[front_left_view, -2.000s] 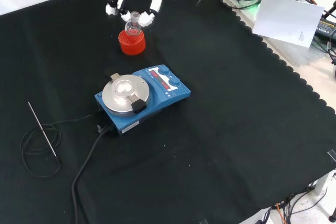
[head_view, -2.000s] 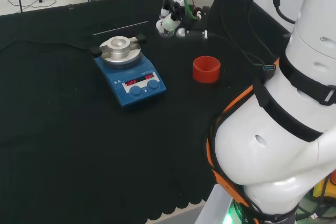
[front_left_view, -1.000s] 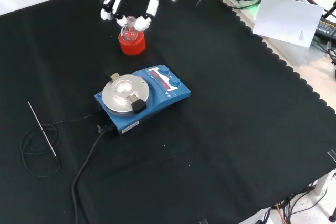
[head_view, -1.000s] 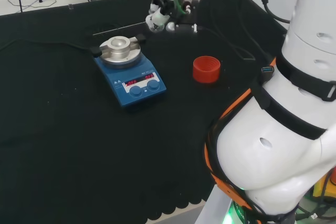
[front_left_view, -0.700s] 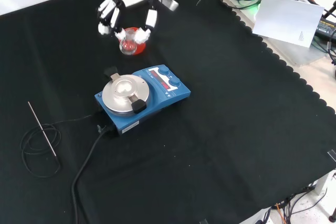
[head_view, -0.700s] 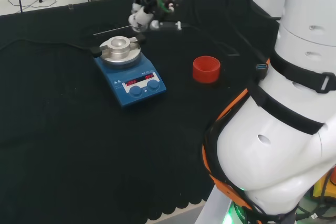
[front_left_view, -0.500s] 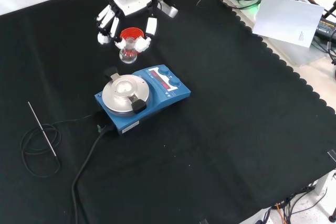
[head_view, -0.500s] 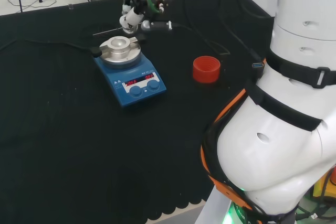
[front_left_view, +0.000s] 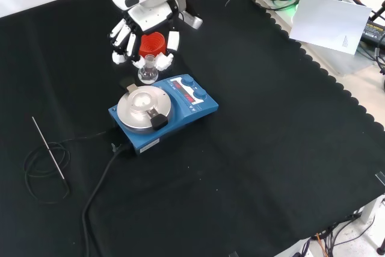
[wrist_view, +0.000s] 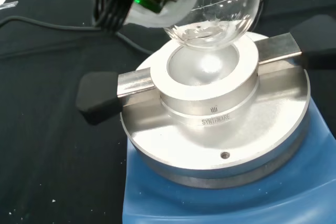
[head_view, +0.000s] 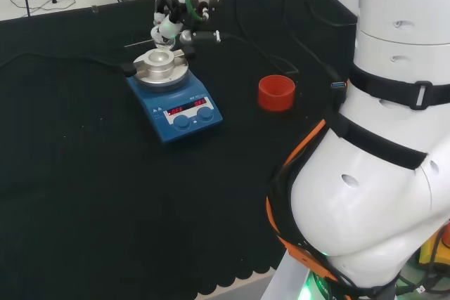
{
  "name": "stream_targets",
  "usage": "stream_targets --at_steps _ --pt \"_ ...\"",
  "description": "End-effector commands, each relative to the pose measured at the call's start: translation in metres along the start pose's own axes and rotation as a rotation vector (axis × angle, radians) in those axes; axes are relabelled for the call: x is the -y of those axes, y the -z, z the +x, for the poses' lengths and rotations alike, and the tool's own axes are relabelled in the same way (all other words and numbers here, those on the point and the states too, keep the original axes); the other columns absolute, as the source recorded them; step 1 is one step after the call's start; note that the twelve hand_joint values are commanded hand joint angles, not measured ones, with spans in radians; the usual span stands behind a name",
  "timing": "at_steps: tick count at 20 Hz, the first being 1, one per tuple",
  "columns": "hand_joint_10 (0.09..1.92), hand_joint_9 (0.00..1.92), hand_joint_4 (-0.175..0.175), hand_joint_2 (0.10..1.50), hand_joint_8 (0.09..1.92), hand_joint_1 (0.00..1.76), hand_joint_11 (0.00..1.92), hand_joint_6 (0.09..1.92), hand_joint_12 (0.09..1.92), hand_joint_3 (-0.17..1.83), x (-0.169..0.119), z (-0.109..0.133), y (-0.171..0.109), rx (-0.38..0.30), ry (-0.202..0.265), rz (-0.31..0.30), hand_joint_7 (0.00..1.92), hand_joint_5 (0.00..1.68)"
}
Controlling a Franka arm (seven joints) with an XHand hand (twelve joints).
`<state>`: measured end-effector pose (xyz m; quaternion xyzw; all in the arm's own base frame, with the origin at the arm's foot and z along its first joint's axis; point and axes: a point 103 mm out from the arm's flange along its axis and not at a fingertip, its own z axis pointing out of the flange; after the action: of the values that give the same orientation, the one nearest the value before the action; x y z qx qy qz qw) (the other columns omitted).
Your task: Place the round-bottom flask on the heater.
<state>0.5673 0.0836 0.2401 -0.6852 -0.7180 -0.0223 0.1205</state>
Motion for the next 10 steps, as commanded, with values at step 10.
stream_targets --at_steps 10 --pt "0.65 0.59 0.098 0.70 0.67 1.08 0.33 1.11 1.30 0.78 -0.023 -0.004 -0.015 0.002 0.011 0.035 0.39 1.05"
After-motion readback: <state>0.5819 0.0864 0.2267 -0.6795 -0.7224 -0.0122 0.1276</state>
